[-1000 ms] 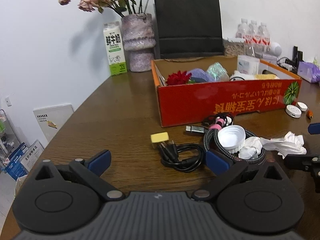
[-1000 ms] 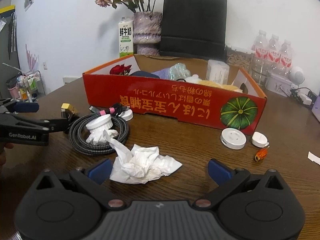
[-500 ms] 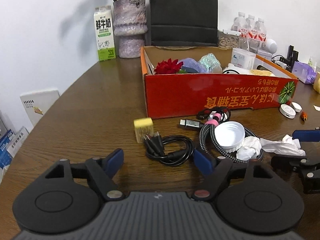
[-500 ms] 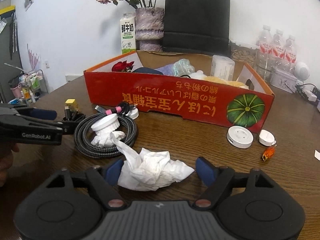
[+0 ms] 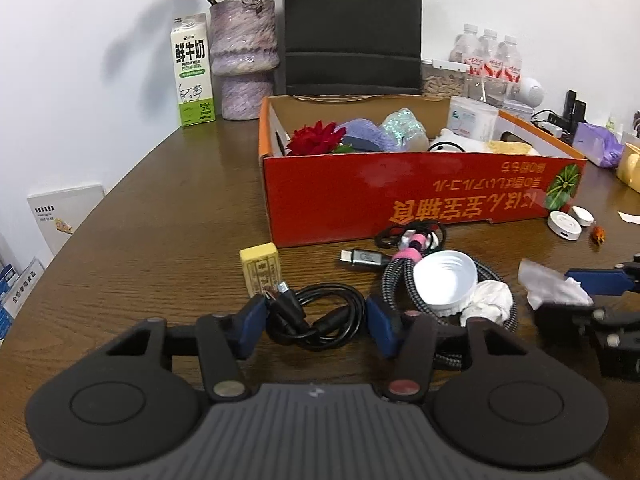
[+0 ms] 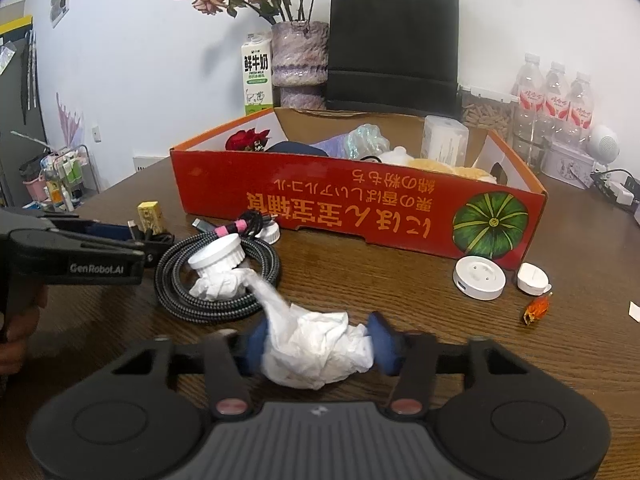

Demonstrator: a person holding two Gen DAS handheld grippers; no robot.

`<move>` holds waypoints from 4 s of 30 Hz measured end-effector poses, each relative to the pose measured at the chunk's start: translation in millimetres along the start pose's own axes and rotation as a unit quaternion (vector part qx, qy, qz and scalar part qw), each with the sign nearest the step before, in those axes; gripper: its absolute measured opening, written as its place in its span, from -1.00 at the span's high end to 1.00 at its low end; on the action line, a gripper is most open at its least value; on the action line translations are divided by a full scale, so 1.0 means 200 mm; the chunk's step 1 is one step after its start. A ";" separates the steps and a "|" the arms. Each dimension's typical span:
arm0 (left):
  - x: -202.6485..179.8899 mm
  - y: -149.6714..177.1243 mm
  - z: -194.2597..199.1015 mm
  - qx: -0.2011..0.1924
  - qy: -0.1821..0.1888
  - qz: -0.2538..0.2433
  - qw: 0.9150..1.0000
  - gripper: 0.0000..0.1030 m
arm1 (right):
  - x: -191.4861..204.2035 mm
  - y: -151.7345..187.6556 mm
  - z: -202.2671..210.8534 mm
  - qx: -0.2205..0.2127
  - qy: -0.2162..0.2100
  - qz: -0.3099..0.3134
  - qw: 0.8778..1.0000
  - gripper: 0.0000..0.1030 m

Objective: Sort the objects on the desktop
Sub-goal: 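Carry the USB cable and tissue over the box and lower them in, then open both grippers and lift them out of the box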

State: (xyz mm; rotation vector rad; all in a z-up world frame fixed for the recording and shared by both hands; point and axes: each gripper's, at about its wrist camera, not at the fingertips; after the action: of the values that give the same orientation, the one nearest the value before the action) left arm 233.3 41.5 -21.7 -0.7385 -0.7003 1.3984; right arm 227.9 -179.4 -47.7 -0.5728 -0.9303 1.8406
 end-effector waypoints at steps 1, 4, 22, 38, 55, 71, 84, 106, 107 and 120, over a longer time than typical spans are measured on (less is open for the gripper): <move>0.00 0.00 0.00 0.000 0.000 0.000 1.000 -0.06 | 0.00 0.00 0.00 -0.001 -0.002 -0.002 1.000 0.33; -0.01 0.01 0.02 -0.004 -0.006 0.001 1.000 -0.06 | -0.02 0.00 0.00 -0.004 -0.006 -0.008 1.000 0.50; -0.01 -0.05 0.22 -0.073 -0.011 0.017 0.997 -0.06 | -0.03 -0.05 0.13 -0.085 -0.013 -0.010 0.996 0.81; -0.15 -0.41 0.18 -0.153 0.002 0.022 0.988 -0.06 | -0.09 -0.48 0.09 -0.180 0.020 -0.012 0.983 0.81; -0.16 -0.62 -0.28 -0.137 -0.062 0.045 0.988 -0.06 | -0.18 -0.70 -0.38 -0.154 0.028 -0.030 0.987 0.81; -0.16 -0.54 -0.36 -0.125 -0.071 0.021 0.989 -0.07 | -0.19 -0.64 -0.45 -0.129 0.033 -0.028 0.991 0.77; -0.13 -0.55 -0.26 -0.192 -0.111 0.041 0.974 -1.00 | -0.24 -0.65 -0.34 -0.178 0.067 -0.039 0.981 -0.95; -0.13 -0.54 -0.20 -0.199 -0.106 0.044 0.973 -1.00 | -0.22 -0.63 -0.29 -0.174 0.060 -0.031 0.982 -1.00; -0.13 -0.53 -0.19 -0.200 -0.103 0.044 0.973 -1.00 | -0.22 -0.63 -0.29 -0.173 0.059 -0.028 0.983 -1.00; -0.12 -0.41 -0.05 -0.210 -0.079 0.027 0.974 -1.00 | -0.14 -0.48 -0.15 -0.183 0.078 0.036 0.979 -1.00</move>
State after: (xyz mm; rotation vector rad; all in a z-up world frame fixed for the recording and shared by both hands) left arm 289.0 14.3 37.7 -0.9884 -1.1295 1.3840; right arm 313.0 -169.9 11.7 -0.9734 -1.1607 1.6663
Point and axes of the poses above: each gripper's, at about its wrist camera, not at the fingertips, and z roughly against the way its jaws point, x to its left, y to its underside, and after that the axes turned 2 degrees about z, right-handed
